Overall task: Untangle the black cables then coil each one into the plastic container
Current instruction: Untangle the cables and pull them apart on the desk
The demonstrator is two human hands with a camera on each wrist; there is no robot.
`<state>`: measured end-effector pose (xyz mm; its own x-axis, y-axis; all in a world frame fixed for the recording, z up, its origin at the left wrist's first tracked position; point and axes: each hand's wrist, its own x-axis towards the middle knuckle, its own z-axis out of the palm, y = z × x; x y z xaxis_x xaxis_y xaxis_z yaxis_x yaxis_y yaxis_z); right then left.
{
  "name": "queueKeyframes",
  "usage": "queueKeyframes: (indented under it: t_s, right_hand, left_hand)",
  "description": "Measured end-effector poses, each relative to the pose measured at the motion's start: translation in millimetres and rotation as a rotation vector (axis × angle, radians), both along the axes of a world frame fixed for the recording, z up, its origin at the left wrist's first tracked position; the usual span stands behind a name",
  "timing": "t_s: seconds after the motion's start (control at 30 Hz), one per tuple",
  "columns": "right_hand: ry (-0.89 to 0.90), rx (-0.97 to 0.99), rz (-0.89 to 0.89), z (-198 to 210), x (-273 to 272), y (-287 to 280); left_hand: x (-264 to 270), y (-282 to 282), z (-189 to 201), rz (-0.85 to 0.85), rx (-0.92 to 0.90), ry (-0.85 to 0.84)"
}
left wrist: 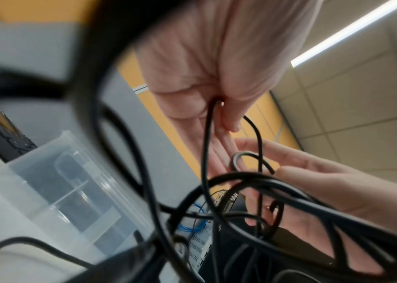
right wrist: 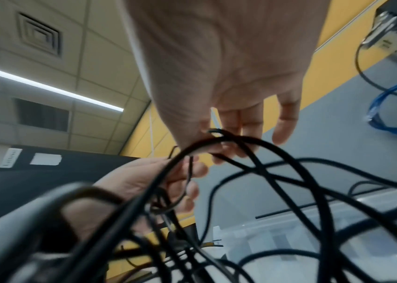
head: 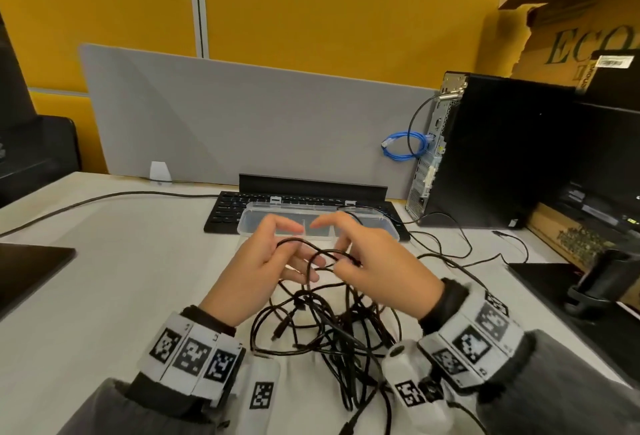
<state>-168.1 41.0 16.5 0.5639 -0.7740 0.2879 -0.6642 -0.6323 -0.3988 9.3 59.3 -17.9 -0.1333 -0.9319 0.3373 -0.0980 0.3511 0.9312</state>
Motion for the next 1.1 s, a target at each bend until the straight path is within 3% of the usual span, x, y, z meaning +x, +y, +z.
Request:
queueKeyframes:
  t_s: [0.13,0.23,0.33,0.4,0.53,0.63,0.7,0.73,0.8,0.87,0.93,1.03,1.1]
  right_hand:
    - [-0.108,0.284,0.213,-0.8,-14.3,-8.3]
    - [-0.189,0.503,0.295,-1.2,-19.4,-3.9]
    - [-0.172,0.515,0.344,0.1,-18.1,1.3]
    - [-0.084,0.435,0.296,1.1,-22.9,1.8]
    - [0.246,0.304,-0.018,3.9,-66.6,-17.1]
    - [0.322,0.252,-0.24,2.4,-100.8,-26.6]
    - [0.265,0.12,-0.344,0.5,-106.6,-25.2]
    - [0.269,0.047,-0.385,-0.2,-105.6,-22.0]
    - [0.335,-0.128,-0.438,-0.6,-100.0,-14.2]
    - [0.361,-0.271,-0.42,1.9,-90.3,-9.0]
    - [0.304,-0.322,-0.37,4.1,-77.7,-8.3]
    - [0.231,-0.465,-0.3,5.0,-61.1,-8.5]
    - [0.165,-0.572,-0.273,5.8,-55.5,-7.3]
  left_hand:
    - [6.3,-1.3,3.7,0.015,-0.006,-0.054]
    - [8.7,1.9,6.7,-0.122,0.075,-0.008]
    - [12.8,7.5,10.7,-0.259,0.07,0.045]
    - [18.7,7.3,13.9,-0.231,-0.004,0.228]
    - [46.0,2.5,24.3,-0.1,-0.093,0.872]
    - [61.9,-4.5,22.2,0.068,-0.012,0.988]
    - [56.6,-10.9,16.5,0.207,0.068,0.862]
    - [51.1,-14.1,13.5,0.311,0.065,0.713]
    - [39.6,-18.2,11.4,0.559,-0.032,0.243]
    - [22.0,-12.0,19.0,0.658,-0.177,-0.194]
    - [-6.1,1.2,35.2,0.497,-0.292,-0.433]
    - [-59.5,15.9,59.4,0.211,-0.24,-0.681]
    - [-79.7,15.1,66.2,0.127,-0.224,-0.786]
